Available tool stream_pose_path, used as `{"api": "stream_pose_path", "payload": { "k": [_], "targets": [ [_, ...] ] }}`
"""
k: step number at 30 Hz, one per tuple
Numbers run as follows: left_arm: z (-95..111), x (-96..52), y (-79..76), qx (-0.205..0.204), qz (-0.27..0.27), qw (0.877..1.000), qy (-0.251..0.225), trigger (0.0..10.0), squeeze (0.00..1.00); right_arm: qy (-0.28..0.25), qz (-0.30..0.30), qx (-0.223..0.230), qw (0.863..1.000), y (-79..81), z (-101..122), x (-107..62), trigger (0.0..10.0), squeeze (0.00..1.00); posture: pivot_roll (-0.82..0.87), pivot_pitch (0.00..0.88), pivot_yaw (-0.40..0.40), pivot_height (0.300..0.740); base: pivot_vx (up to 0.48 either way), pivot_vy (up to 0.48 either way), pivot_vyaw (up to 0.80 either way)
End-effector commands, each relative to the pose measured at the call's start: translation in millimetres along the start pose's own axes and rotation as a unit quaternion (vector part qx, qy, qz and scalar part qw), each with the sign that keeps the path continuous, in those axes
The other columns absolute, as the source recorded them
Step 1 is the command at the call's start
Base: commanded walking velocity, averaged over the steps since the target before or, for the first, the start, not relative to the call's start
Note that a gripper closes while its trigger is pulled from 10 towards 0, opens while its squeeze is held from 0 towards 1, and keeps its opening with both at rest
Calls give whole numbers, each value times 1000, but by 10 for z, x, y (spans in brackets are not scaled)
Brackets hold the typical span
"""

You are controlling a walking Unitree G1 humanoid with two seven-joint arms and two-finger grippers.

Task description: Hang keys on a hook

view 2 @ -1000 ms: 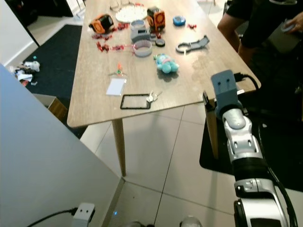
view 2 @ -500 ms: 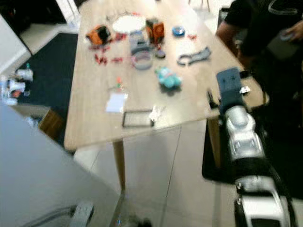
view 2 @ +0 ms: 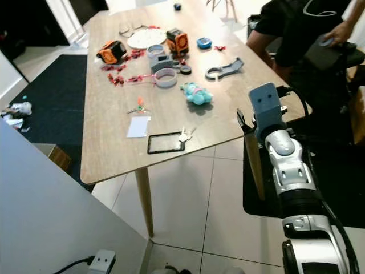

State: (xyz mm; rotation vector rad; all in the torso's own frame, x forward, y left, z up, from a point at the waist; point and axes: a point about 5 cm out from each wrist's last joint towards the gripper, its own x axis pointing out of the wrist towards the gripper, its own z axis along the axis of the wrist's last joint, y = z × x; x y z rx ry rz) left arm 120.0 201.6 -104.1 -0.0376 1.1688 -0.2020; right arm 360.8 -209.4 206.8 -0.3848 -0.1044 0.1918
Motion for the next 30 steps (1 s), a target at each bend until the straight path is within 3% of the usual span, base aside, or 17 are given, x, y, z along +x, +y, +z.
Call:
{"api": "stream_pose_path", "payload": {
  "k": [1,3,5,9,15,25,30],
  "targets": [
    [-58,-9,11,-2,6,1000,11,10000,0,-20,43,9,999,136,50,4,10000,0,-121,147,122,740,0,0,0],
    [-55,-7,8,-2,5,1000,11,10000,0,-29,68,14,997,199,81,5,10000,0,-121,147,122,740,0,0,0],
    [-45,-3,1,-2,4,1000,11,10000,0,-38,120,11,992,392,118,21,10000,0,-121,147,122,740,0,0,0],
    [-35,-1,-2,1,4,1000,10,10000,0,-31,138,0,990,522,92,48,10000,0,-121,147,122,740,0,0,0],
    [-40,-4,3,7,2,1000,12,10000,0,-28,138,2,990,535,79,53,10000,0,-119,150,121,740,0,0,0],
    [-126,-32,40,13,1,1000,22,10000,0,-30,144,8,989,524,87,28,10000,0,-119,150,121,740,0,-469,0],
    [-139,-31,31,7,3,1000,21,10000,0,-41,166,17,985,630,96,-3,10000,0,-119,150,121,740,0,-212,0]
  ]
}}
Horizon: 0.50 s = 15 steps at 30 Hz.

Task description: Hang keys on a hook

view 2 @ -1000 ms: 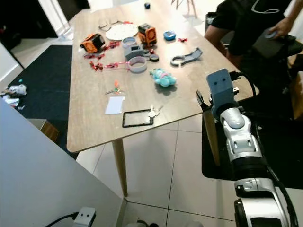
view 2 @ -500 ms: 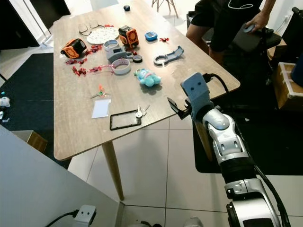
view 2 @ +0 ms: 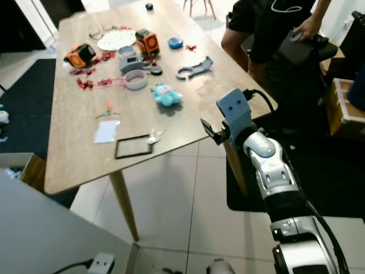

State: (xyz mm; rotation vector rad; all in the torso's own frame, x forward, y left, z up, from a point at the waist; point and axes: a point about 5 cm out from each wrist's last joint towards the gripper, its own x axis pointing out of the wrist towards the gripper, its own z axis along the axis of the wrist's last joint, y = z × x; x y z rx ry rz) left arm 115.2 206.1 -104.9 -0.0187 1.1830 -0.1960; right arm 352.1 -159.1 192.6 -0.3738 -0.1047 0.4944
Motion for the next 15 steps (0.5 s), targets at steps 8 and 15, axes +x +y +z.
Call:
{"api": "stream_pose_path", "payload": {
  "k": [8,15],
  "targets": [
    [-68,-6,-14,5,-7,1000,13,10000,0,-17,35,11,999,134,35,-17,10000,0,-122,152,125,740,0,0,298],
    [-22,10,-42,9,-11,1000,10,10000,0,-22,36,16,999,125,45,-31,10000,0,-124,150,127,740,0,0,557]
  ]
}}
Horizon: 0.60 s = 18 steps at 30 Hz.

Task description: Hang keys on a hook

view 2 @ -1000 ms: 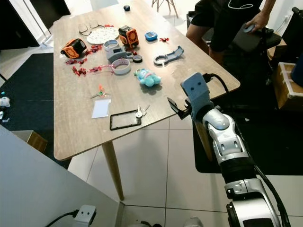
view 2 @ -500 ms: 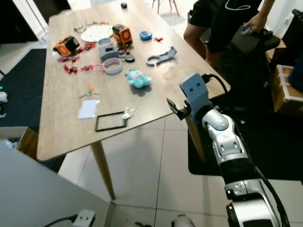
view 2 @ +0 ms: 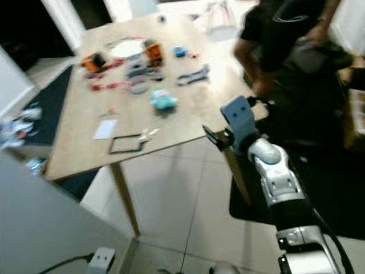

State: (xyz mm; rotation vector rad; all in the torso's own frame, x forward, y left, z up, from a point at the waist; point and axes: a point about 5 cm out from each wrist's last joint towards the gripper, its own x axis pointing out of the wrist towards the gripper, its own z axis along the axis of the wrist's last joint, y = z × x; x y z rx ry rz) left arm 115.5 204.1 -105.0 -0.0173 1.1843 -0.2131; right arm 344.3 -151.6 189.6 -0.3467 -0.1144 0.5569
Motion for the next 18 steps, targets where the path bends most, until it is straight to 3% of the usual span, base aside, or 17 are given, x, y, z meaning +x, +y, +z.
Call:
{"api": "stream_pose_path", "payload": {
  "k": [1,10,18],
  "targets": [
    [-20,8,-27,4,-5,1000,8,10000,0,-9,7,4,1000,19,34,4,10000,0,-124,150,127,740,0,0,0],
    [17,30,-89,11,-20,1000,6,10000,0,-18,5,8,1000,14,64,4,10000,0,-125,149,125,740,0,0,0],
    [5,34,-111,14,-27,999,11,10000,0,-19,4,8,1000,4,67,7,10000,0,-124,148,122,740,0,-428,0]
  ]
}}
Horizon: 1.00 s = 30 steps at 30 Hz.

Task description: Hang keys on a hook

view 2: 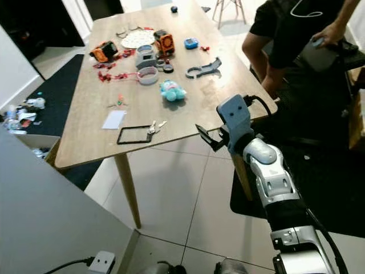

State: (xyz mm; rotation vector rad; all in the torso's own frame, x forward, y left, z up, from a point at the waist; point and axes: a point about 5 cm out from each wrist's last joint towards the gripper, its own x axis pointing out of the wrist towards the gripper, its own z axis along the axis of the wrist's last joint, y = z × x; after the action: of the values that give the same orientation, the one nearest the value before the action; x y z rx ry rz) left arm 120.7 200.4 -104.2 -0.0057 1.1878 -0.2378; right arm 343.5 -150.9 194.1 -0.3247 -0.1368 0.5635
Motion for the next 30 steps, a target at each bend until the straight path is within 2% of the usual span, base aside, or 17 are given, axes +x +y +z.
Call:
{"api": "stream_pose_path", "payload": {
  "k": [1,10,19,20,22,30],
  "targets": [
    [-50,15,-77,1,-18,1000,7,10000,0,-6,4,2,1000,12,24,11,10000,0,-124,148,122,740,0,0,0],
    [-59,4,-43,-2,-13,1000,8,10000,0,-7,3,4,1000,16,27,0,10000,0,-125,152,126,740,0,0,0],
    [-74,-8,-16,0,-13,1000,10,10000,0,-12,-33,19,999,-47,8,-6,10000,0,-124,153,128,740,0,0,0],
    [-78,-12,-7,1,-10,1000,11,10000,0,-22,-70,53,996,-119,-8,-4,10000,0,-124,151,129,740,0,0,0],
    [-81,-13,-2,4,-9,1000,11,10000,0,-29,-84,87,992,-128,-33,7,10000,0,-124,151,129,740,0,0,0],
    [-50,1,-27,9,-10,1000,11,10000,0,-24,-9,99,995,284,-88,154,10000,0,-125,148,128,740,0,0,0]
  ]
}}
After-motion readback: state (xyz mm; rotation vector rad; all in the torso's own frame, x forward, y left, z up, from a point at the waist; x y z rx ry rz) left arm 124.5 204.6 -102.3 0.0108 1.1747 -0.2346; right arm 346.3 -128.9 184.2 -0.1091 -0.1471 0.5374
